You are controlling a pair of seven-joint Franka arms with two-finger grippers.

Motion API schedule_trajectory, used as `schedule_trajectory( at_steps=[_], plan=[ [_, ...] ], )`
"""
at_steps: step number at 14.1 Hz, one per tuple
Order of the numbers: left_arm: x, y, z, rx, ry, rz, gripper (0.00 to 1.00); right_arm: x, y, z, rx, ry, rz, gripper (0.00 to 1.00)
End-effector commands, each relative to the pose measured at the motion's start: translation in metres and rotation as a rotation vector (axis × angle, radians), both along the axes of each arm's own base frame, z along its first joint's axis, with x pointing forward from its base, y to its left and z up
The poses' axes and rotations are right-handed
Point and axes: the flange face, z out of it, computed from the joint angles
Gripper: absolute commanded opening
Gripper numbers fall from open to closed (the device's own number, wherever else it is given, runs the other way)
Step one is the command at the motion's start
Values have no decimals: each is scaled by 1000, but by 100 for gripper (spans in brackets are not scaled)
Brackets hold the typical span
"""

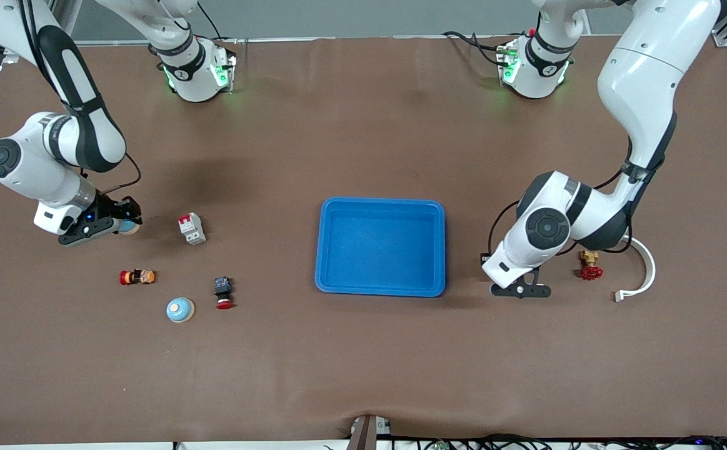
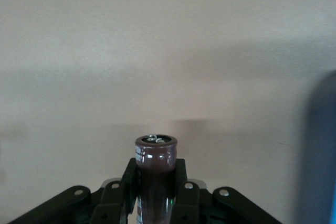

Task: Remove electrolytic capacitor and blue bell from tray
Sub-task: 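Lower the bell near the buttons while the left gripper carries capacitor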

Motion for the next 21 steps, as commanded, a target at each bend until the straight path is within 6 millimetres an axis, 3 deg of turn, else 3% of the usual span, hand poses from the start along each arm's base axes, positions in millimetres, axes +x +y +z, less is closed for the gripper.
schedule_trajectory(
  at_steps=[1, 8, 11, 14, 15, 16, 21],
  plan=[
    [-15, 20, 6, 31, -39, -57, 0, -7, 4, -10, -5, -24, 11, 58],
    [-38, 44, -9, -19, -82, -95, 0, -10, 13, -63, -22, -68, 19, 58],
    [-46, 68, -20, -5, -117, -130, 0, -11, 19, -70, -24, -76, 24, 58],
    [-45, 79, -21, 5, -119, -119, 0, -11, 19, -70, -23, -76, 24, 58],
    [-45, 79, -21, 4, -120, -112, 0, -11, 19, -70, -23, -76, 24, 60],
    [-45, 78, -20, 4, -122, -110, 0, -10, 19, -69, -24, -77, 22, 99],
    [-44, 75, -21, 0, -124, -89, 0, 1, 26, -60, -19, -92, 1, 100]
  ],
)
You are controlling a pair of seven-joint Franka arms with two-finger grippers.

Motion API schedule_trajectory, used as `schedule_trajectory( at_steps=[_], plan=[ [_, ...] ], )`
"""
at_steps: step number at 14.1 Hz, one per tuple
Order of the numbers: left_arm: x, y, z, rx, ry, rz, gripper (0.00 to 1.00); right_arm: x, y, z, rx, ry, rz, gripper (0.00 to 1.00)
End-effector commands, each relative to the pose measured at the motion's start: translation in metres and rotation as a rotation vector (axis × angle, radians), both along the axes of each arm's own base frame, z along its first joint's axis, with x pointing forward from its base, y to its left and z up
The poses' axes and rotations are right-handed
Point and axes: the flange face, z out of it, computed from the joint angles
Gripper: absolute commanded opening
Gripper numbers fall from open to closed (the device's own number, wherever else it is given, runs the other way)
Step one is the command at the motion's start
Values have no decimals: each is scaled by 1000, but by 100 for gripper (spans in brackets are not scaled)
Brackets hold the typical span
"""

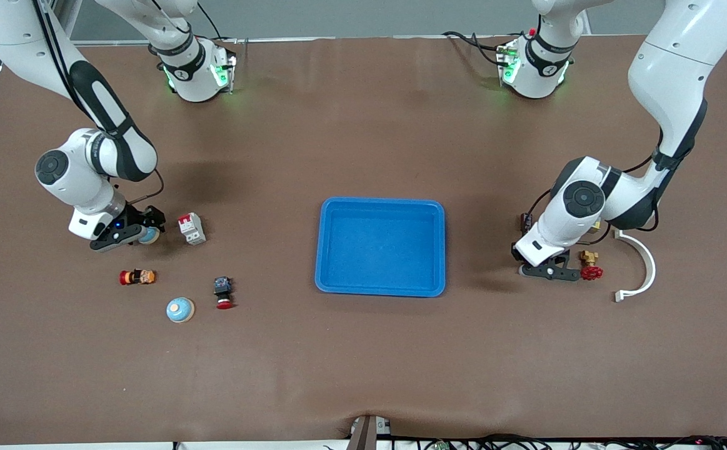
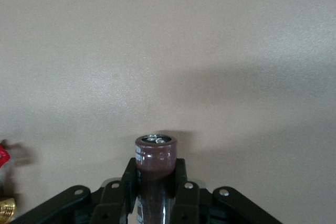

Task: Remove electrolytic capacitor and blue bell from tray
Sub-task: 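Lower the bell near the buttons while the left gripper carries capacitor, then open and withdraw the right gripper while the left gripper holds capacitor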

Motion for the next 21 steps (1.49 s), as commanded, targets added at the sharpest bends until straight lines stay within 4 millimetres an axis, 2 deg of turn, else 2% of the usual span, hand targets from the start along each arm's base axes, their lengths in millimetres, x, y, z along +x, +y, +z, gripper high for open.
schedule_trajectory(
  at_steps=[1, 4, 6, 7, 10, 11, 13, 15, 17, 21],
  plan=[
    [-7, -2, 7, 11, -19, 3, 0, 10, 14, 12, 8, -12, -30, 100],
    [-6, -4, 6, 8, -19, 10, 0, 38, 15, 40, 28, 51, -41, 100],
    [-6, -6, 5, 8, -20, 6, 0, 62, 11, 75, 44, 103, -42, 100],
    [-6, -6, 2, 6, -15, 8, 0, 75, 12, 96, 53, 134, -45, 100],
    [-2, -7, 1, -1, -19, 10, 0, 115, 15, 174, 64, 214, -93, 100],
    [-2, -7, 0, -1, -18, 10, 0, 124, 24, 202, 57, 225, -101, 100],
    [-1, -7, -3, -4, -15, 11, 0, 135, 26, 250, 29, 234, -115, 100],
    [-1, -7, -2, -4, -17, 21, 0, 136, 31, 284, 7, 254, -136, 100],
    [1, -8, -1, 7, -30, 21, 0, 129, 36, 318, 3, 288, -181, 100],
    [1, -11, -13, 31, -47, 30, 0, 96, 41, 396, -1, 268, -216, 100]
  ],
)
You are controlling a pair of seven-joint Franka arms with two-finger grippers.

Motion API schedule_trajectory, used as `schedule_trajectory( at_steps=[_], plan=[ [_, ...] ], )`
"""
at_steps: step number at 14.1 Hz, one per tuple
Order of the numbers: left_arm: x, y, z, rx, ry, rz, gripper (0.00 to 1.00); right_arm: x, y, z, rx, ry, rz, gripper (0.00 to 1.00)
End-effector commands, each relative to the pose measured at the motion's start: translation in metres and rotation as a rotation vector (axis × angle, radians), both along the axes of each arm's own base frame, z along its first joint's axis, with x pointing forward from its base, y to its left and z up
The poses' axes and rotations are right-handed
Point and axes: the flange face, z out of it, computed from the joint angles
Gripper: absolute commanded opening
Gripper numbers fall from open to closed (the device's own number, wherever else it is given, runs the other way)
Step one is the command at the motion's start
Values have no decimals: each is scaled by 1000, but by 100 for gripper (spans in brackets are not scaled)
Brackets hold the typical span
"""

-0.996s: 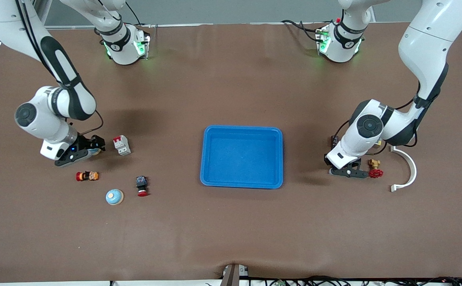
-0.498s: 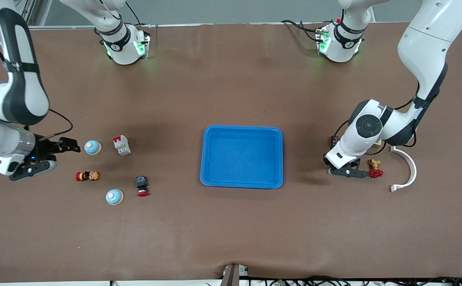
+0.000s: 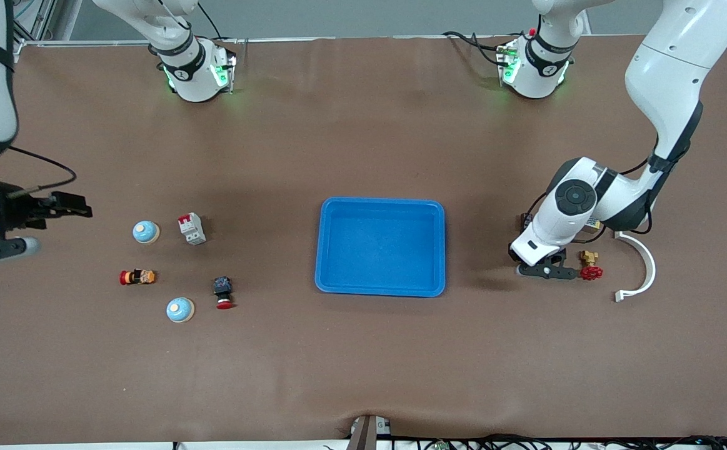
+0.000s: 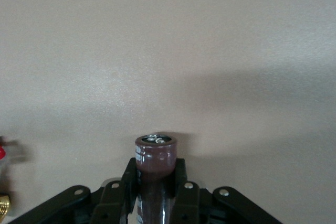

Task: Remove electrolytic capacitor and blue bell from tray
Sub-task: 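Open and withdraw the right gripper while the left gripper holds capacitor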

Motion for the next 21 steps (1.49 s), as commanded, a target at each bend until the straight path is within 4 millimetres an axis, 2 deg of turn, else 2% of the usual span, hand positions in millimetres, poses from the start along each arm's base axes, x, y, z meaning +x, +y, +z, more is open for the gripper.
schedule_trajectory(
  at_steps=[1, 4, 6, 7, 8, 9, 10, 11, 13, 17, 19, 21],
  plan=[
    [5, -3, -4, 3, -23, 3, 0, -31, 4, 57, -26, -29, -43, 100],
    [5, -3, -4, 2, -23, 3, 0, -59, 13, 95, -38, -34, -94, 100],
    [5, -4, -4, 2, -23, 1, 0, -77, 16, 114, -47, -49, -120, 100],
    [5, -3, -4, 1, -24, 8, 5, -88, 17, 120, -49, -56, -131, 100],
    [6, -4, -3, 0, -27, 10, 48, -100, 17, 127, -52, -65, -140, 100],
    [8, -3, -3, -2, -29, 16, 51, -115, 18, 133, -56, -74, -154, 100],
    [9, -3, -4, -5, -30, 18, 61, -130, 18, 138, -59, -87, -167, 100],
    [9, -4, -6, -6, -27, 17, 80, -143, 18, 144, -58, -102, -172, 100],
    [9, -4, -6, -6, -26, 19, 81, -154, 19, 147, -63, -121, -206, 100],
    [11, -2, -8, -7, -26, 24, 82, -156, 13, 134, -65, -174, -236, 100],
    [13, -2, -7, -9, -29, 23, 90, -156, 11, 129, -66, -188, -243, 100],
    [14, -2, -6, -9, -31, 25, 100, -155, 14, 132, -73, -193, -321, 100]
  ],
)
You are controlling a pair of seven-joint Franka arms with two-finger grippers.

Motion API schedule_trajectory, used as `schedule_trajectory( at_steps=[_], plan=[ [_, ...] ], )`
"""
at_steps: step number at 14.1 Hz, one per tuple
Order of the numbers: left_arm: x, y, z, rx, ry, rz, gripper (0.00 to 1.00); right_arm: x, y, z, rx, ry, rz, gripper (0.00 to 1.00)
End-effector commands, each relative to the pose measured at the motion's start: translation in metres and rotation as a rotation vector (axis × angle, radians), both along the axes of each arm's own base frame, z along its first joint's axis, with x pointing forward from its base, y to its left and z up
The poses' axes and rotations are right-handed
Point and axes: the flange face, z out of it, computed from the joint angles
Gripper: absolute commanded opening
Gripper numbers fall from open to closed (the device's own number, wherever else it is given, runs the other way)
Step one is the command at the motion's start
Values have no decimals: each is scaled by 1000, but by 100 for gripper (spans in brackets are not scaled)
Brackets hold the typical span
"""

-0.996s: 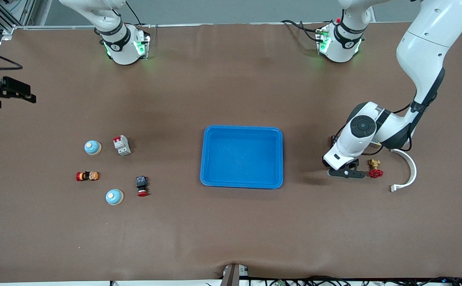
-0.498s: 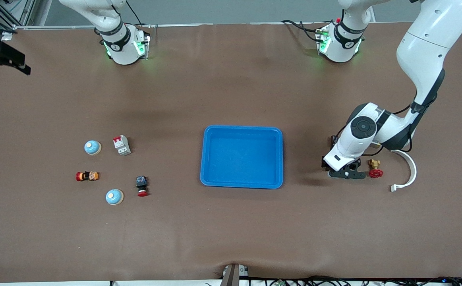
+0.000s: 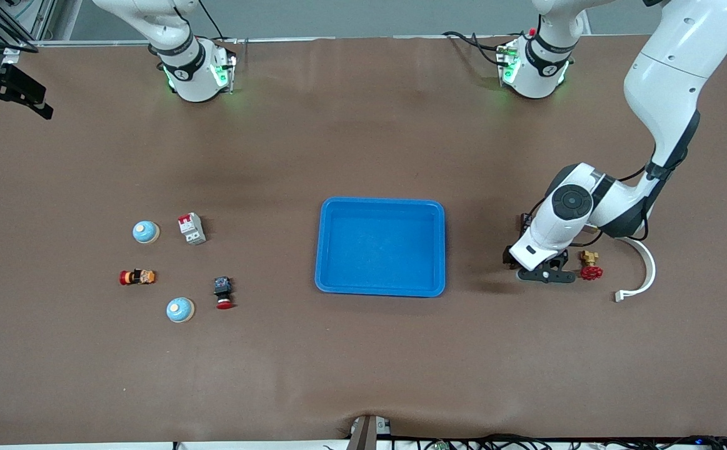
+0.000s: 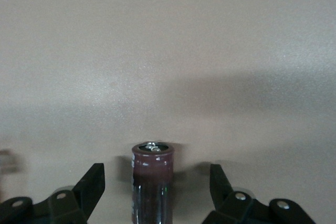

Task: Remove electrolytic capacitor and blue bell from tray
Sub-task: 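Lower the dark capacitor beside the power supply with the left gripper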

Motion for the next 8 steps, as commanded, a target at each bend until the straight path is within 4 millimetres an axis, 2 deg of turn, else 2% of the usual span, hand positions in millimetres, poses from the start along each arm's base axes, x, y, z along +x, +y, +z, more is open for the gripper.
schedule_trajectory(
  at_steps=[1, 4, 8],
  plan=[
    [8, 1, 2, -4, -27, 16, 100, -11, 4, 6, -15, -19, -67, 100],
    [17, 7, 8, -26, -33, 66, 100, -9, 5, 11, -15, -30, -50, 100],
    [26, 10, 17, -79, -29, 145, 100, -2, -1, 8, -16, -29, -2, 100]
  ],
)
